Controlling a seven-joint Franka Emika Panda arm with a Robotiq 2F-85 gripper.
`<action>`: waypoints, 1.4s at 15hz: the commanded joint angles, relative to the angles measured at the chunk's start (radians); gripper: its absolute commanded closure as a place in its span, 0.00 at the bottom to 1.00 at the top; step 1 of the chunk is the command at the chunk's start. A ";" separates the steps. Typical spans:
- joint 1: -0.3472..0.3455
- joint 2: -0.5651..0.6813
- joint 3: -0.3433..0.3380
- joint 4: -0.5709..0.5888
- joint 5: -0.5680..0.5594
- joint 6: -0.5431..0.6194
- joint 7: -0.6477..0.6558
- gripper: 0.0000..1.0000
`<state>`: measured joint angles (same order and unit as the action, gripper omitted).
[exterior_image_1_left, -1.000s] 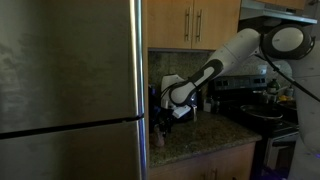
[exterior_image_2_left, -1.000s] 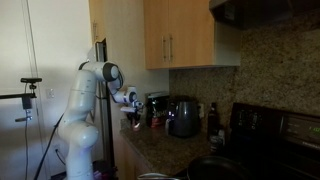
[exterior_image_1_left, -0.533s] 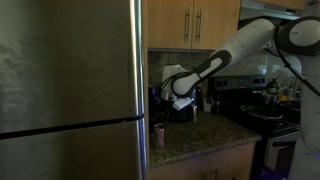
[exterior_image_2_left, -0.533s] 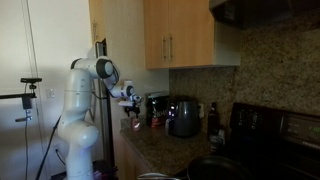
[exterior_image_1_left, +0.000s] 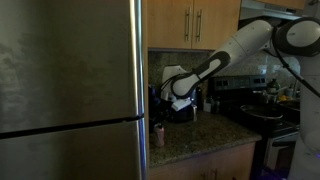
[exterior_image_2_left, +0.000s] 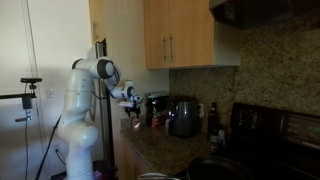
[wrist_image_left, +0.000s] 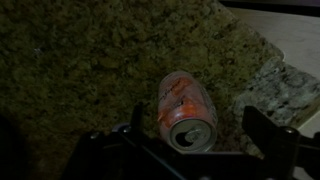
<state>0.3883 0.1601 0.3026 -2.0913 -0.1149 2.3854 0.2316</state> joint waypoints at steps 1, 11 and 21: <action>0.000 0.056 -0.006 0.028 -0.027 0.052 0.009 0.00; 0.036 0.164 -0.050 0.065 -0.073 0.207 0.054 0.00; 0.050 0.141 -0.056 0.065 -0.066 0.146 0.075 0.66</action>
<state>0.4236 0.3063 0.2656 -2.0336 -0.1680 2.5704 0.2814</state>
